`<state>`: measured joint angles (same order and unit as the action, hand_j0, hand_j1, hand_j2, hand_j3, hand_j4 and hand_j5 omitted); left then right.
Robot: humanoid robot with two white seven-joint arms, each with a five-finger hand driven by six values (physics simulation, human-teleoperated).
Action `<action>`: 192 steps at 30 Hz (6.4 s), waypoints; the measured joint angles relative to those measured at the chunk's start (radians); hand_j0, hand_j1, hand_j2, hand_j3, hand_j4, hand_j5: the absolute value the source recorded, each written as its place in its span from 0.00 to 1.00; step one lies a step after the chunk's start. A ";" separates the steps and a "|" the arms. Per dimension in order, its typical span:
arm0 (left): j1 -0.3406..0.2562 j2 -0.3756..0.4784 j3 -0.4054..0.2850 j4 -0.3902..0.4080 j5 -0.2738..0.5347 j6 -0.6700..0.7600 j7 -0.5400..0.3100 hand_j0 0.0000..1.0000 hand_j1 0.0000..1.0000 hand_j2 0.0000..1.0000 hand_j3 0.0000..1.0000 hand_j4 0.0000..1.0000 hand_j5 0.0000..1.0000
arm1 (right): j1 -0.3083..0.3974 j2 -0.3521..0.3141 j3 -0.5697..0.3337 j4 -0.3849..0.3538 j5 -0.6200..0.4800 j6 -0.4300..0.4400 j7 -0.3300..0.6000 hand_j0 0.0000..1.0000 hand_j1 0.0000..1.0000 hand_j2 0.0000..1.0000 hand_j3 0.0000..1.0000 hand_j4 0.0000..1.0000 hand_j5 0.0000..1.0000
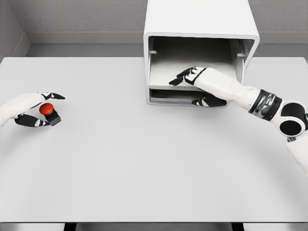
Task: Slide open multi-storey tabletop storage cabinets and put open load switch and slide close multi-storey tabletop storage cabinets
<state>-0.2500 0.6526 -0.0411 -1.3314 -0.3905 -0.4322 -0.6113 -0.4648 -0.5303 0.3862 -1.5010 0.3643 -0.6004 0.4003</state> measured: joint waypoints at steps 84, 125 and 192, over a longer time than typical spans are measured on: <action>0.005 0.007 0.018 -0.089 0.010 -0.004 -0.001 0.39 0.39 0.39 0.39 0.39 0.39 | 0.385 -0.064 -0.496 -0.245 -0.062 -0.013 0.002 0.81 0.81 0.81 0.81 0.81 0.81; 0.009 0.010 0.019 -0.362 0.017 -0.003 0.000 0.36 0.36 0.36 0.36 0.36 0.36 | 0.598 -0.112 -0.588 -0.177 -0.027 -0.013 0.016 0.62 0.62 0.62 0.62 0.62 0.62; -0.293 -0.290 -0.237 -0.468 0.012 -0.005 0.000 0.34 0.34 0.34 0.34 0.34 0.34 | 0.609 -0.070 -0.581 -0.226 0.014 -0.013 0.019 0.62 0.62 0.62 0.62 0.62 0.62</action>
<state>-0.5430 0.3625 -0.2785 -1.7992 -0.3781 -0.4369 -0.6111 0.1442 -0.5998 -0.1950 -1.7270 0.3787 -0.6130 0.4189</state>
